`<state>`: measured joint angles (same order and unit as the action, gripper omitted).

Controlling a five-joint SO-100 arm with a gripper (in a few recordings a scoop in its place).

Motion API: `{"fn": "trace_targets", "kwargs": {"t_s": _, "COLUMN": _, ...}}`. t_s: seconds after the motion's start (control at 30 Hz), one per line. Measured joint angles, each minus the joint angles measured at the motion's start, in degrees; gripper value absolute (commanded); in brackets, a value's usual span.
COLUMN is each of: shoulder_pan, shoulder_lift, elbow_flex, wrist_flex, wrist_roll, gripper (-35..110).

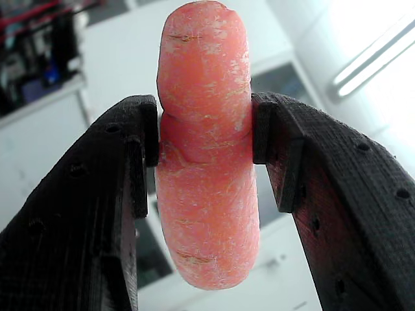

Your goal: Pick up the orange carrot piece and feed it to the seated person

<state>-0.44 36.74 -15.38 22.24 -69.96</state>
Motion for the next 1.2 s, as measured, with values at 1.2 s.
{"fn": "trace_targets", "kwargs": {"t_s": 1.2, "shoulder_pan": -0.8, "shoulder_lift": -1.1, "elbow_flex": 0.0, "wrist_flex": -0.6, "wrist_roll": 0.0, "gripper": -2}}
